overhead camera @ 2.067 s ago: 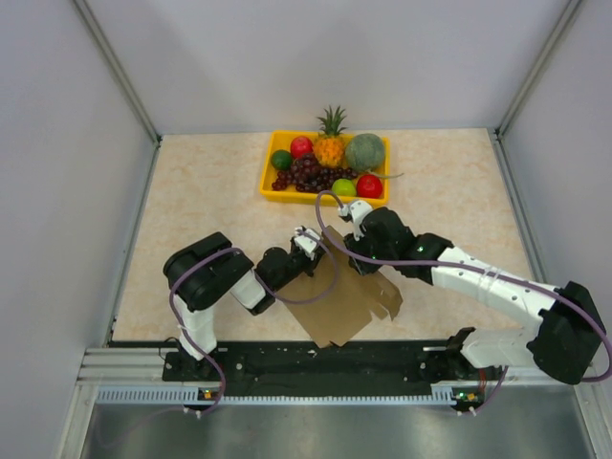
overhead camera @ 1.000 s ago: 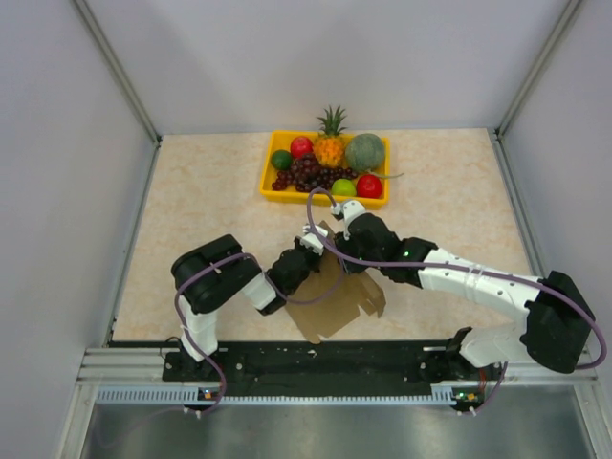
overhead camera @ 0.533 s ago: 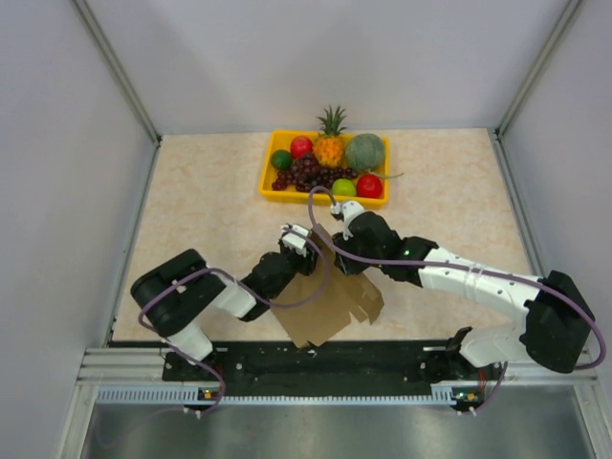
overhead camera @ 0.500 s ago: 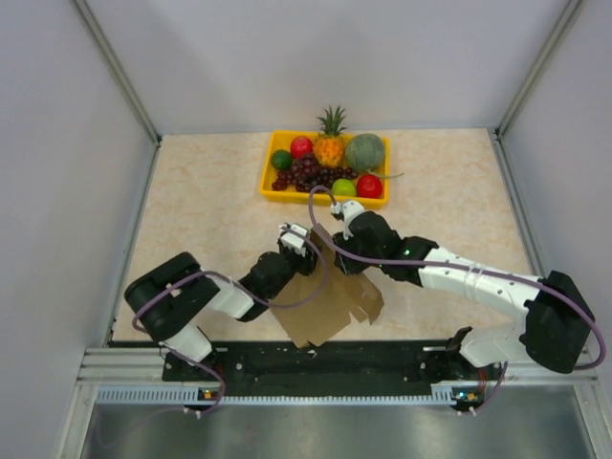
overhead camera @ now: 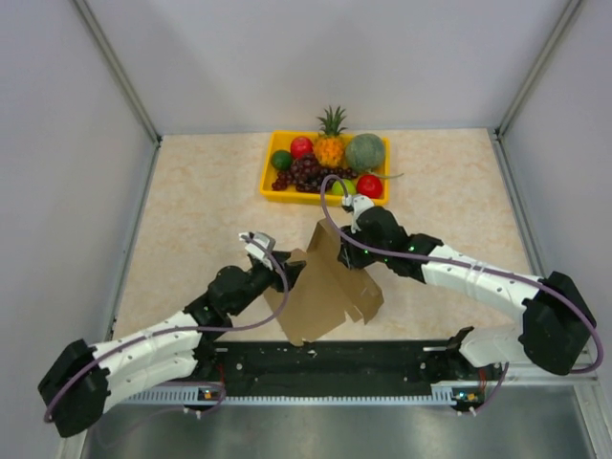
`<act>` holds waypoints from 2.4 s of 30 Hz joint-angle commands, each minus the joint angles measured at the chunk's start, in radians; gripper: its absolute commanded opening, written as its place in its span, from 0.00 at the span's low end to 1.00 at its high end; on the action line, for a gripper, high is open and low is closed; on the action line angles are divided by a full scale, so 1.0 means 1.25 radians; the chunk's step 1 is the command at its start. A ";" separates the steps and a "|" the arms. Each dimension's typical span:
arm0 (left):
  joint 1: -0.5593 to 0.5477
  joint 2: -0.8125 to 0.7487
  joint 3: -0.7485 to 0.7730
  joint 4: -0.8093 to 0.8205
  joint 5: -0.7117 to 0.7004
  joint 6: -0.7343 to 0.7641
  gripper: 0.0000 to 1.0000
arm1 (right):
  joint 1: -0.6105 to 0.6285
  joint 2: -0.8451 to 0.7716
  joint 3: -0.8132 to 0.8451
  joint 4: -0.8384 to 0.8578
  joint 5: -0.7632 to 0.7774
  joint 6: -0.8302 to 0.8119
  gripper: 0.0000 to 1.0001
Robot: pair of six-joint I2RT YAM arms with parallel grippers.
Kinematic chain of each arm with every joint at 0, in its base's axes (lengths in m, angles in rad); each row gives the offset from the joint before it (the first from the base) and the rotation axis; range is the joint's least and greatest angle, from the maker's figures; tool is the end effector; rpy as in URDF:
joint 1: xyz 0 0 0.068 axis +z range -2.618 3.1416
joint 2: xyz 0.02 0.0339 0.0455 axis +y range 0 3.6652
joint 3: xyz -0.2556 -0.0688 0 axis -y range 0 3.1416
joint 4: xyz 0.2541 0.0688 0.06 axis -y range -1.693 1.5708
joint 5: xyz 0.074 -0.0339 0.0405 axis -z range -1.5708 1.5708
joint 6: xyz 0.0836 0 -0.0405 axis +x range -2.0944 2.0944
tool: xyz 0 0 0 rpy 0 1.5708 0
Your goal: Fold the paper box
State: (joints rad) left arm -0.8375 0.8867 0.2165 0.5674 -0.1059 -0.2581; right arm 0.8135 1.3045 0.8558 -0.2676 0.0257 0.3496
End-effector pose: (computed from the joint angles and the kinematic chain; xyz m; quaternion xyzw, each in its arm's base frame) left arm 0.1747 -0.1807 0.1847 0.1778 0.7207 -0.3148 0.5915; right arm 0.2259 0.2358 0.2005 -0.2040 0.8869 0.2178 0.3526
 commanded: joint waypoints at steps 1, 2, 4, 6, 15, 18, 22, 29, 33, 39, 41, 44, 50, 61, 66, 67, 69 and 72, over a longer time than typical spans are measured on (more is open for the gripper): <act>0.029 -0.094 0.019 -0.227 -0.012 -0.029 0.54 | -0.011 -0.010 -0.004 0.055 -0.017 0.022 0.26; 0.071 -0.097 0.030 -0.272 0.004 -0.041 0.51 | -0.015 -0.010 -0.005 0.055 -0.045 0.026 0.26; 0.125 -0.101 0.034 -0.279 0.114 -0.097 0.47 | -0.025 -0.014 -0.013 0.061 -0.054 0.042 0.26; 0.192 -0.097 0.023 -0.267 0.196 -0.135 0.50 | -0.029 -0.027 -0.031 0.067 -0.057 0.052 0.27; 0.248 -0.132 0.135 -0.461 0.133 -0.191 0.53 | -0.138 -0.074 -0.173 0.168 -0.118 0.206 0.29; 0.248 -0.215 0.168 -0.553 0.092 -0.163 0.55 | -0.176 -0.108 -0.251 0.233 -0.113 0.303 0.29; 0.249 -0.303 0.201 -0.668 0.030 -0.148 0.62 | -0.205 -0.146 -0.337 0.299 -0.093 0.371 0.30; 0.249 -0.354 0.183 -0.654 0.155 -0.211 0.78 | -0.213 -0.123 -0.383 0.356 -0.114 0.384 0.43; 0.249 -0.258 0.195 -0.534 0.223 -0.227 0.87 | -0.213 -0.112 -0.362 0.326 -0.113 0.322 0.48; 0.249 -0.063 0.244 -0.486 0.255 -0.228 0.87 | -0.211 -0.097 -0.292 0.222 -0.087 0.226 0.54; 0.249 -0.037 0.237 -0.424 0.292 -0.243 0.87 | -0.208 -0.090 -0.272 0.217 -0.089 0.209 0.55; 0.249 0.013 0.231 -0.328 0.368 -0.274 0.87 | -0.193 -0.078 -0.248 0.170 -0.071 0.179 0.57; 0.237 0.124 0.297 -0.302 0.416 -0.281 0.84 | -0.188 -0.061 -0.209 0.096 -0.046 0.123 0.58; 0.153 0.276 0.372 -0.233 0.412 -0.304 0.79 | -0.062 0.031 -0.136 0.059 0.068 0.098 0.58; 0.139 0.315 0.358 -0.182 0.430 -0.332 0.79 | -0.020 0.068 -0.102 0.066 0.096 0.108 0.58; 0.135 0.319 0.355 -0.178 0.427 -0.333 0.79 | -0.018 0.077 -0.097 0.072 0.086 0.114 0.58; 0.135 0.328 0.346 -0.162 0.427 -0.338 0.79 | -0.016 0.079 -0.098 0.092 0.074 0.133 0.58; 0.135 0.329 0.339 -0.150 0.427 -0.341 0.78 | -0.015 0.074 -0.112 0.105 0.091 0.171 0.59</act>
State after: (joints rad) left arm -0.6575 1.2903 0.6495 0.2996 0.4042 -0.6659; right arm 0.7807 1.4002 0.6853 -0.2085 0.1116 0.5049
